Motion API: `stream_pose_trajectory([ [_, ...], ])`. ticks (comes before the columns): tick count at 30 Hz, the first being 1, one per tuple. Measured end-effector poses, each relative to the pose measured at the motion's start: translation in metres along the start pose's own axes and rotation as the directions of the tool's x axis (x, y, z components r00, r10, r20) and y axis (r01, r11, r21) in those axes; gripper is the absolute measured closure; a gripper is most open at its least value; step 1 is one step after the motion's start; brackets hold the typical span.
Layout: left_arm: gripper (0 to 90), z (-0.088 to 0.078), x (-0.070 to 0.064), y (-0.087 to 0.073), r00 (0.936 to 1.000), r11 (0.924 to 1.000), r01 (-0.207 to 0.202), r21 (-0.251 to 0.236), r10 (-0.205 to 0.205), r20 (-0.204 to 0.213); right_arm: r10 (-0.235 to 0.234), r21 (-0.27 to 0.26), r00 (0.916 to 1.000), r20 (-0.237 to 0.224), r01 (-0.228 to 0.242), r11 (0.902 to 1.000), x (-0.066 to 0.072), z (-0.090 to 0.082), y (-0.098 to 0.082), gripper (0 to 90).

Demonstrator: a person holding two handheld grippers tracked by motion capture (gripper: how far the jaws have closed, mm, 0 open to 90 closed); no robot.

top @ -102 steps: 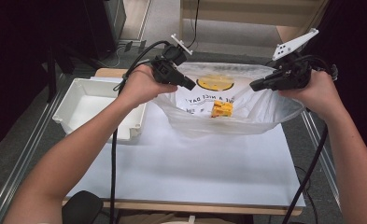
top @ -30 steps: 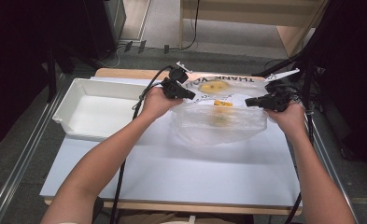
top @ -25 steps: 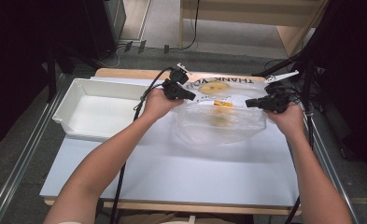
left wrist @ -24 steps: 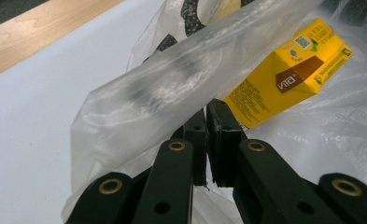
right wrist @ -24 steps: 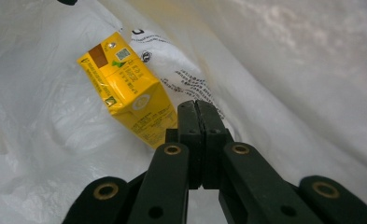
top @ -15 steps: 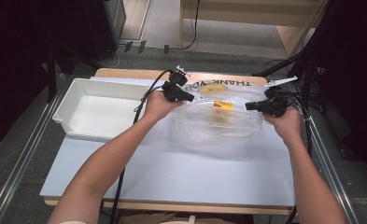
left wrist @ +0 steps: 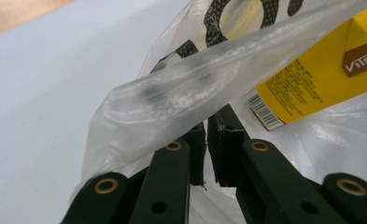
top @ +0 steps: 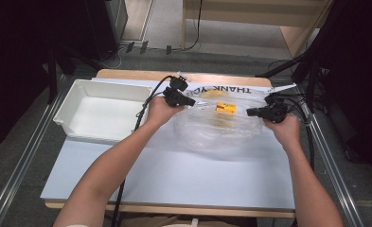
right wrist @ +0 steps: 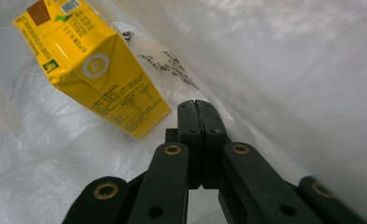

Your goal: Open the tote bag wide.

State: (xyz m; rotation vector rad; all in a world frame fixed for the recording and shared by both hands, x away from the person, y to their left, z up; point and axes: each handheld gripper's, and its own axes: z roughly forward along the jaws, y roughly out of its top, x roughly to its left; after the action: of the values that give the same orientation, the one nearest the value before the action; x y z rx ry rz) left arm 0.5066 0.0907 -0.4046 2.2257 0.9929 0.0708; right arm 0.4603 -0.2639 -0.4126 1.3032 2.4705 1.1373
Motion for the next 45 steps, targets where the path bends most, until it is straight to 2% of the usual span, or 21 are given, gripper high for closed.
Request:
stream_pose_trajectory([
  [7,85.6,0.007,0.004,-0.007,0.9999,0.9997,0.008,0.022,-0.008,-0.011,0.018,0.007,0.9998,0.008,-0.018,0.9998,0.001,0.007,-0.01,90.0],
  [9,85.7,0.009,0.007,-0.009,0.9997,0.9997,0.017,0.017,-0.017,-0.016,0.032,0.015,0.9994,-0.01,-0.032,0.9994,-0.001,0.01,-0.015,90.0],
  [12,85.2,0.013,0.007,-0.013,0.9997,0.9996,0.021,0.02,-0.021,-0.009,0.023,0.028,0.9997,-0.005,-0.023,0.9993,0.0,0.014,-0.02,90.0],
  [19,87.4,0.02,0.007,-0.02,0.9996,0.9995,0.025,0.018,-0.025,-0.013,0.035,0.014,0.9993,0.01,-0.035,0.9993,0.0,0.018,-0.027,90.0],
  [27,90.0,0.025,0.011,-0.027,0.9976,0.9975,0.07,0.007,-0.07,0.0,0.036,-0.003,0.9992,0.018,-0.036,0.9993,0.0,0.02,-0.03,90.0],
  [31,90.0,0.029,0.012,-0.028,0.9969,0.997,0.072,0.027,-0.071,-0.033,0.05,0.002,0.9986,0.017,-0.05,0.9987,-0.001,0.023,-0.034,90.0],
  [32,90.0,0.031,0.014,-0.028,0.9959,0.9967,0.076,0.029,-0.074,-0.052,0.057,0.001,0.9982,0.02,-0.057,0.9984,-0.002,0.025,-0.035,90.0],
  [33,90.0,0.031,0.014,-0.028,0.9959,0.9967,0.076,0.029,-0.074,-0.052,0.056,0.002,0.9981,0.024,-0.056,0.9984,-0.003,0.025,-0.037,90.0],
  [37,90.0,0.036,0.019,-0.031,0.992,0.9947,0.089,0.05,-0.084,-0.094,0.076,0.032,0.996,0.048,-0.077,0.9965,-0.008,0.031,-0.042,90.0],
  [41,90.0,0.036,0.021,-0.031,0.9908,0.9945,0.093,0.048,-0.088,-0.103,0.08,0.043,0.9949,0.062,-0.082,0.9957,-0.011,0.032,-0.045,90.0],
  [44,90.0,0.036,0.023,-0.031,0.988,0.9939,0.103,0.04,-0.097,-0.119,0.082,0.046,0.9937,0.076,-0.086,0.9952,-0.012,0.031,-0.047,90.0],
  [45,90.0,0.035,0.025,-0.031,0.9847,0.9931,0.111,0.037,-0.105,-0.139,0.09,0.044,0.9928,0.079,-0.093,0.9946,-0.014,0.03,-0.049,90.0],
])
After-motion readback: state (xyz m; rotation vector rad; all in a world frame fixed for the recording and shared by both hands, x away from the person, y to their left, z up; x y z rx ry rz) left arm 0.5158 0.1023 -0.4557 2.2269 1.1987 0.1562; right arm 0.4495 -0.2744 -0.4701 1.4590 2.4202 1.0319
